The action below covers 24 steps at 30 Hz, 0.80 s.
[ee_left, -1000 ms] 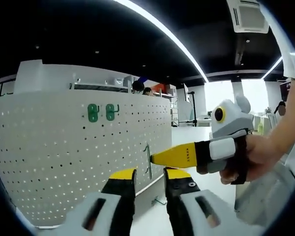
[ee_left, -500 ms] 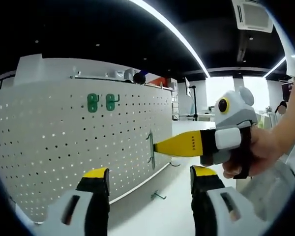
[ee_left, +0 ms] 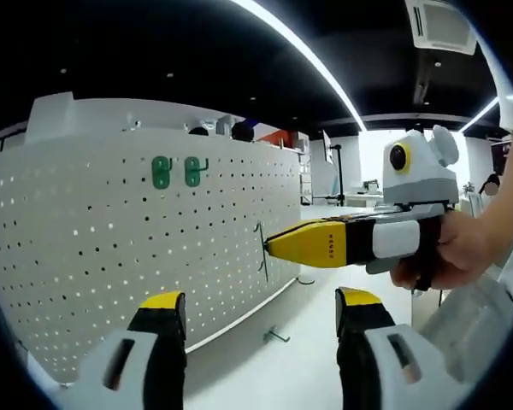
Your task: Insert the hook assembly into the mounting plate slot until the hook locks in place.
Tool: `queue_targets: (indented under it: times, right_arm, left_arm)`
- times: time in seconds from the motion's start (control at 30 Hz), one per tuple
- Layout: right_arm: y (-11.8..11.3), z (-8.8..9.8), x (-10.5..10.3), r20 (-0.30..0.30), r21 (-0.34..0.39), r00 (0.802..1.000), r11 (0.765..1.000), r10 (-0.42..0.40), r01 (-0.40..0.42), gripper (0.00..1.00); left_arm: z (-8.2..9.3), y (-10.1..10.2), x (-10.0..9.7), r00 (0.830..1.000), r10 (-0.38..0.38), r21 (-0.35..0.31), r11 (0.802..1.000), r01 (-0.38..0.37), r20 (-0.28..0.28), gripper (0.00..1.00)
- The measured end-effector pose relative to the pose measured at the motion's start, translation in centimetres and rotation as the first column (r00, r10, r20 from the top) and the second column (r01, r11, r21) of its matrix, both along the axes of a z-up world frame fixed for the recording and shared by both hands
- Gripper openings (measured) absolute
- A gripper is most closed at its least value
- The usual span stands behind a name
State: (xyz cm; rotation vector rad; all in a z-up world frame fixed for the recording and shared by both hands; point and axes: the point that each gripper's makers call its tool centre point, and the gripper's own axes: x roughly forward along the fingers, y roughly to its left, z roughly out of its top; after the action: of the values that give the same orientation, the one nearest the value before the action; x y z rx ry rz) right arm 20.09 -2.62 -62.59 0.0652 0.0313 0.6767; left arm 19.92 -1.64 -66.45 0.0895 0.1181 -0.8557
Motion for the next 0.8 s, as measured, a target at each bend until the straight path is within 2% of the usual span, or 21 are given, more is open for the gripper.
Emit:
queue_targets:
  times: [0.4,0.8]
  right_arm:
    - [-0.5,0.2,0.6,-0.002,0.004,1.000,1.000,-0.013,0.013,0.00]
    - [-2.2,1.3,2.4,0.012,0.005,0.998,0.998,-0.067,0.067,0.00]
  left_arm:
    - [-0.2,0.1,0.0,1.000,0.001,-0.002,1.000,-0.001,-0.010,0.72]
    - [-0.7,0.7,-0.2,1.000,0.010,-0.001,1.000,-0.010,-0.022,0.71]
